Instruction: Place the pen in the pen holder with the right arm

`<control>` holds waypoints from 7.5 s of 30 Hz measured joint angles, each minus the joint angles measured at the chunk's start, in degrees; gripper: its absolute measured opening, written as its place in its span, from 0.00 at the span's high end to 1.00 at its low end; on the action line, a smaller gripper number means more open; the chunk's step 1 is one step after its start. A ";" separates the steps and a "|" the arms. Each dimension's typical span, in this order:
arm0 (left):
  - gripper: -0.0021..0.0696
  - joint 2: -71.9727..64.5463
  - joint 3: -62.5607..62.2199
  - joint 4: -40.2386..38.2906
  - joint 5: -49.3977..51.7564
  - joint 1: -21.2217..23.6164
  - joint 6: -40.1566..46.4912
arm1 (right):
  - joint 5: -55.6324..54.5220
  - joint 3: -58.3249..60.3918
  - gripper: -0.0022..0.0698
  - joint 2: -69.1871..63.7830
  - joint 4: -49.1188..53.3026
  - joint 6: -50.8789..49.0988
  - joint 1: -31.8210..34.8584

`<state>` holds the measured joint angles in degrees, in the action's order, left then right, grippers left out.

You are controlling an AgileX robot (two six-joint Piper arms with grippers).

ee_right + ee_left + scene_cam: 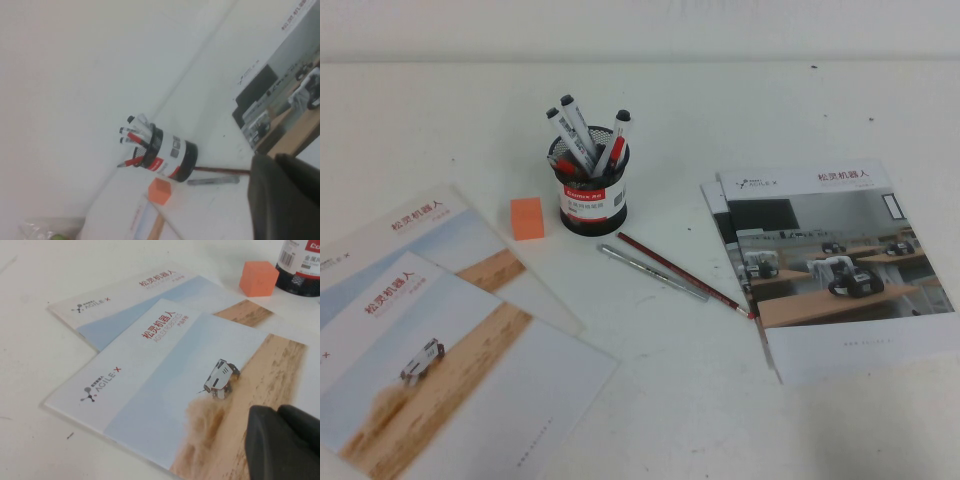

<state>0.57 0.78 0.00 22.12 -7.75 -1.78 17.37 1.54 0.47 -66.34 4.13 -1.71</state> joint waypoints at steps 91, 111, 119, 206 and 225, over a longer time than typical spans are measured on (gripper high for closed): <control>0.97 0.00 0.00 0.00 0.00 0.00 0.00 | 52.36 -126.17 0.51 -137.01 63.29 29.87 -33.84; 0.97 0.00 0.00 0.00 0.00 0.00 0.00 | 52.20 -126.61 0.90 -137.96 62.72 25.46 -33.84; 0.97 0.00 0.00 0.00 0.00 0.00 0.00 | 53.01 -126.35 0.90 -133.94 64.98 18.10 -33.84; 0.97 0.00 0.00 0.00 0.00 0.00 0.00 | -32.36 -36.86 1.00 -64.65 79.71 -13.11 -32.00; 0.97 0.00 0.00 0.00 0.00 0.00 0.00 | -37.77 -11.13 1.00 -46.47 65.89 -13.46 -30.82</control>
<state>0.57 0.78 0.00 22.12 -7.75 -1.78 -20.40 -9.58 -46.00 -0.45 -9.33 -32.52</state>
